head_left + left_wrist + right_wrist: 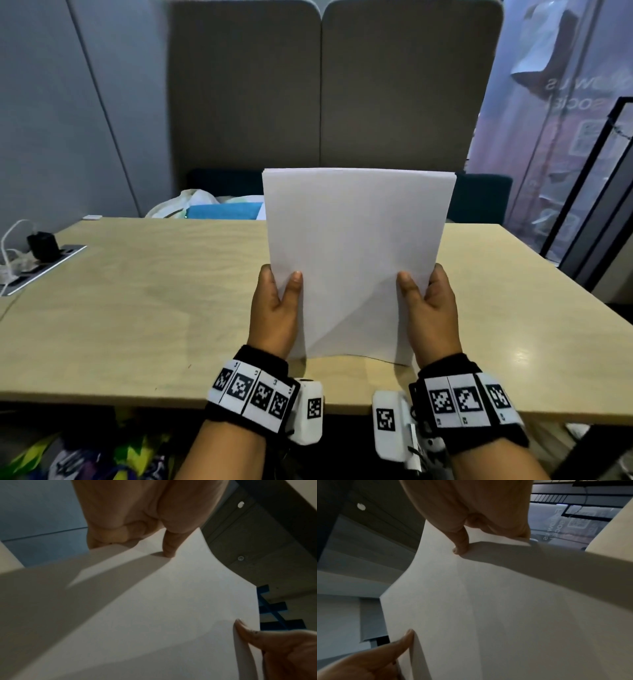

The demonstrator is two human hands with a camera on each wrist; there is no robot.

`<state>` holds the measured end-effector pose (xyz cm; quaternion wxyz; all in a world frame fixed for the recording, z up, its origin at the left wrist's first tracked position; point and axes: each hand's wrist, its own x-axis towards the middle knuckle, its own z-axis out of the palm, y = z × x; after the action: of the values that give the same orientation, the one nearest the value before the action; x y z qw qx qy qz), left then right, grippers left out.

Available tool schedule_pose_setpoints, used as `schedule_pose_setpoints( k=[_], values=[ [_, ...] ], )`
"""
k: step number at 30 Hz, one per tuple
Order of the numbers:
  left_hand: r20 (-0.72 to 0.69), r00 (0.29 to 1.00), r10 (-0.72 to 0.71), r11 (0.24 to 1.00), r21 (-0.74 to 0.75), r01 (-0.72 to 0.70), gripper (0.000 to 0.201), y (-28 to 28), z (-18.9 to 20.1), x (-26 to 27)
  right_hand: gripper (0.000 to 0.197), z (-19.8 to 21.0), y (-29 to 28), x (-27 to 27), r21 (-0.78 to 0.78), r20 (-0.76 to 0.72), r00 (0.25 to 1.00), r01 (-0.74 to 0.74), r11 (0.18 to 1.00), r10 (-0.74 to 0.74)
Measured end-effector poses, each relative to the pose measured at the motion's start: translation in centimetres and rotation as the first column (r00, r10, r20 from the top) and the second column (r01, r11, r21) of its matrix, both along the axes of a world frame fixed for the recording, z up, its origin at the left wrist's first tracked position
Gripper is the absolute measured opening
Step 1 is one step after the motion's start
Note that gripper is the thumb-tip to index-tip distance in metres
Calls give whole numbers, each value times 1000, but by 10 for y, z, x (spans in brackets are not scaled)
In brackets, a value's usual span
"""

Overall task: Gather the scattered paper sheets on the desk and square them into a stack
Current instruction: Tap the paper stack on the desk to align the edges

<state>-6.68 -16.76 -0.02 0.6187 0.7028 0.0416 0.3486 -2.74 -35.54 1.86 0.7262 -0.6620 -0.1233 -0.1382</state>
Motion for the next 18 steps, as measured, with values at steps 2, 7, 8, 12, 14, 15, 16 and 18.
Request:
schedule_pose_setpoints(
  k=[2,7,8,12,14,15,16,18],
  values=[
    [20,1000,21,999,32,-21,15,0,6,2,13,5,1,-1,5,15,1000,-5,1000,5],
    [44,998,43,999,21,-44,20,5,10,2,13,10,2,-1,-3,46,999,-2,1000,2],
    [45,998,44,999,10,-44,22,6,7,3,16,8,2,-1,-4,50,999,7,1000,-7],
    [55,998,34,999,-11,-34,29,3,2,2,31,2,6,-5,-5,58,998,21,1000,-21],
    [66,997,39,999,-7,-39,34,1,1,2,32,3,8,-6,-13,62,998,29,999,-28],
    [65,997,44,999,-8,-43,34,2,1,2,33,4,7,-6,-11,63,998,31,999,-30],
    [61,997,46,999,-14,-45,34,3,2,2,37,5,6,-5,-9,66,997,35,999,-34],
    [56,998,37,999,-20,-36,30,5,4,2,42,8,5,-5,-14,69,997,46,999,-45]
  ],
)
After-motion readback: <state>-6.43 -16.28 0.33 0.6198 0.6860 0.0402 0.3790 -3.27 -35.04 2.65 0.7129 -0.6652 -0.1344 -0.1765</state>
